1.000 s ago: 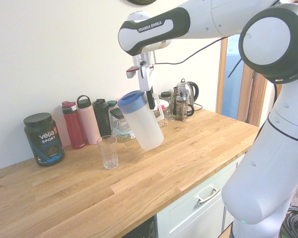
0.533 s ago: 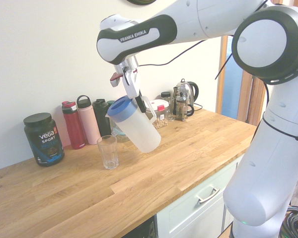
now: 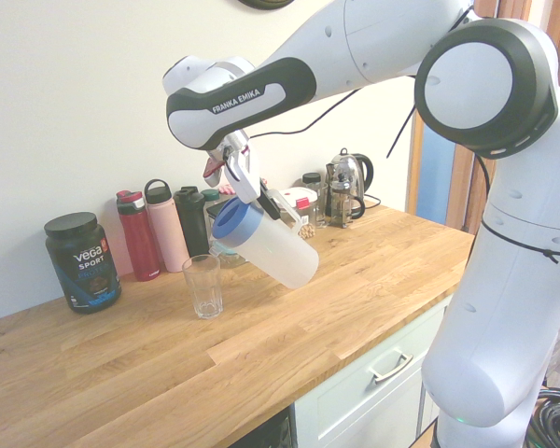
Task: Pour me some water
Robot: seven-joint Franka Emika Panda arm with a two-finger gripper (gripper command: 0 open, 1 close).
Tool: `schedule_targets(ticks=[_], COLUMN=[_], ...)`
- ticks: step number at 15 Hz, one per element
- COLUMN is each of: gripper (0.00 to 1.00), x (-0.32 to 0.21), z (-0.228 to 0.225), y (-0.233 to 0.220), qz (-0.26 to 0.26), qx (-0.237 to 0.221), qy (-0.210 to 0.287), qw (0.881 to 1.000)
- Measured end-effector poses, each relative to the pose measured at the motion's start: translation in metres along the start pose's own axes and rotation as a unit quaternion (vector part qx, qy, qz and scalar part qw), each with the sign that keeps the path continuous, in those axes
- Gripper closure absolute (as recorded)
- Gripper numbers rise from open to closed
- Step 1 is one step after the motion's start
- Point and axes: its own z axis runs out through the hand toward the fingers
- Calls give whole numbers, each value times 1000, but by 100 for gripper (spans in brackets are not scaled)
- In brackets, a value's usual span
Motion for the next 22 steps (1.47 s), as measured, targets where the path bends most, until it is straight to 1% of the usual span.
schedule_targets(ticks=[6,8,13,18,22], gripper=[100,100,100,100,100], x=[10,18,35,37,40], z=[-3,-2,-6,-8,-10], y=[-29,-33,-35,-45,-49], qz=[-15,-13,-9,-19,-23], qx=[-38,-51,-56,-77,-82], qy=[-1,-1,-5,-18,-25], qw=[999,999,998,997,996])
